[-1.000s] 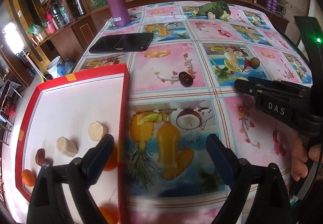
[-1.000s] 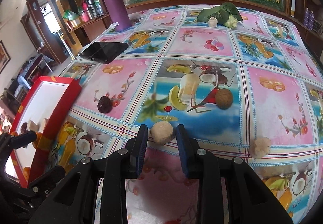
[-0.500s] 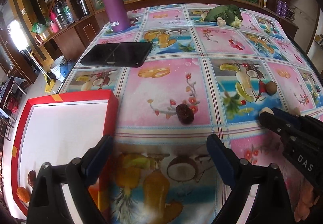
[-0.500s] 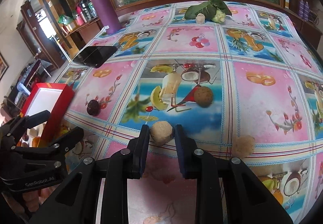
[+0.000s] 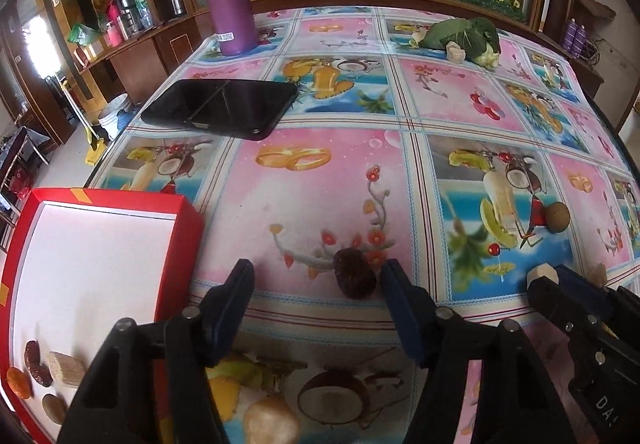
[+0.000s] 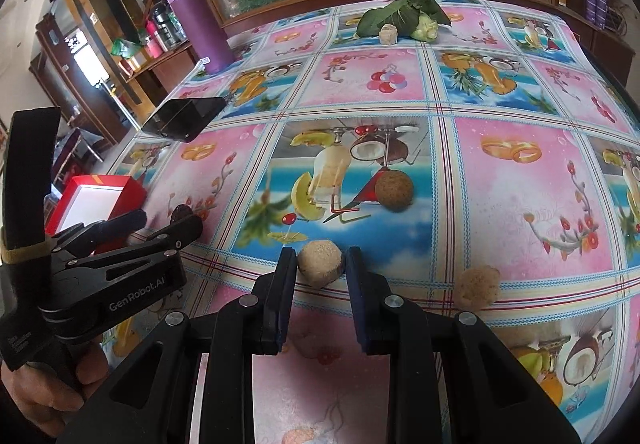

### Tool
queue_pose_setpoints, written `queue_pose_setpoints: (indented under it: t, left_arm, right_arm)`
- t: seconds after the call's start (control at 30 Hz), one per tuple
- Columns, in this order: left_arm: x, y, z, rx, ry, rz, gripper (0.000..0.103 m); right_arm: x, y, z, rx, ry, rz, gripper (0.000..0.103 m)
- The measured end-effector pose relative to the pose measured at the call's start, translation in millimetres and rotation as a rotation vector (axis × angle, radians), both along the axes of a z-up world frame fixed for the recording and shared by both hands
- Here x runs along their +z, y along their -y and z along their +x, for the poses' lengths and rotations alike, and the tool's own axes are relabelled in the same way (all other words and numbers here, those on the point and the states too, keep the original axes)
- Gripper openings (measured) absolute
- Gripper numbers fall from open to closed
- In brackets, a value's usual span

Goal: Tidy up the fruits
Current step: 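Grasp another red date with the left tool while the right tool grasps a beige piece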

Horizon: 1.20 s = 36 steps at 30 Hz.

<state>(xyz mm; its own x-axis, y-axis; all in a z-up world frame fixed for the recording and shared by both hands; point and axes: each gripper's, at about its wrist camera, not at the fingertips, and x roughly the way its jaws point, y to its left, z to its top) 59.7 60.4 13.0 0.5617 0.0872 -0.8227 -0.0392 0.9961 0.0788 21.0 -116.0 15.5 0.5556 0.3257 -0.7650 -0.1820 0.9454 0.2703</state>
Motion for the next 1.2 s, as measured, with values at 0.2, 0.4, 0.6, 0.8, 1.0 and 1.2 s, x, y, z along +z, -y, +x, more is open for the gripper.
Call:
queue_pose_setpoints:
  t: [0.2, 0.4, 0.6, 0.8, 1.0, 1.2]
  left_arm:
    - [-0.3, 10.7, -4.3, -0.064, 0.028, -0.007, 0.035]
    - [1.2, 14.2, -11.4, -0.095, 0.021, -0.033, 0.024]
    - [3.1, 17.6, -33.2, -0.157, 0.0, -0.095, 0.024]
    - [4.7, 18.2, -55.0, -0.189, -0.018, -0.133, 0.024]
    - [3.1, 22.2, -57.0, -0.197, -0.014, -0.098, 0.025]
    - [1.2, 20.9, -59.3, -0.18, -0.001, -0.06, 0.062]
  right_arm:
    - [0.4, 0.0, 0.0, 0.002, 0.002, -0.006, 0.025]
    - [0.8, -0.4, -0.4, 0.002, 0.002, -0.008, 0.025]
    - [0.6, -0.8, -1.4, 0.004, 0.003, -0.012, 0.025]
    - [0.5, -1.5, -2.5, 0.005, 0.003, -0.017, 0.025]
    - [0.8, -4.0, -4.7, 0.011, 0.009, -0.038, 0.025]
    - [1.5, -6.6, -5.7, 0.018, 0.016, -0.062, 0.025]
